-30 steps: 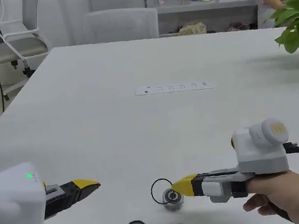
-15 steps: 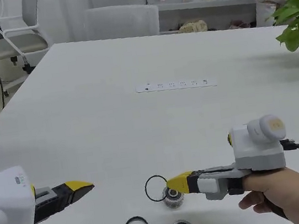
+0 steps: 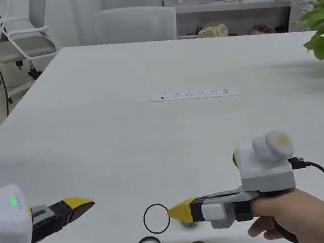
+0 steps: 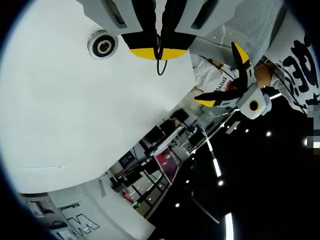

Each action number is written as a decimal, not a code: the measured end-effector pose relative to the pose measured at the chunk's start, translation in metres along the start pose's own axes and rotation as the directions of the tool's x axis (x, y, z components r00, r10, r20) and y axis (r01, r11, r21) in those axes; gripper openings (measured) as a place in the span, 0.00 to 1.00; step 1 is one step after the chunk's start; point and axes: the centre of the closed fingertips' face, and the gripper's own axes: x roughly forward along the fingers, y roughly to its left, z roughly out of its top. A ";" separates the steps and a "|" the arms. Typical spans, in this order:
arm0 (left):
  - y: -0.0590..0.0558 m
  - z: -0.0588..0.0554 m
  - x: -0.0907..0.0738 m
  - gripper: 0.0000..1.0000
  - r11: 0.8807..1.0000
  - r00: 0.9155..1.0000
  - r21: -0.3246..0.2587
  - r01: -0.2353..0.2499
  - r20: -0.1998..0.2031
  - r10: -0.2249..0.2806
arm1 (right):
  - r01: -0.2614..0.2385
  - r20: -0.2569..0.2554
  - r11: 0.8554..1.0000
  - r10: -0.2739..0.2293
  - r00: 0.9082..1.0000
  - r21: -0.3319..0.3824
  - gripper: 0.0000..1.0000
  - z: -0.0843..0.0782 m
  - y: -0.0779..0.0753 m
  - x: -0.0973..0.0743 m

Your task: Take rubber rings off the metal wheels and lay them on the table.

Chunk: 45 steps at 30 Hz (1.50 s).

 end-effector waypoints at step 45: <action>0.000 -0.009 -0.005 0.79 1.000 1.000 -0.022 -0.017 -0.016 0.017 | -0.002 -0.128 0.999 0.008 0.992 0.047 0.00 -0.039 -0.003 0.026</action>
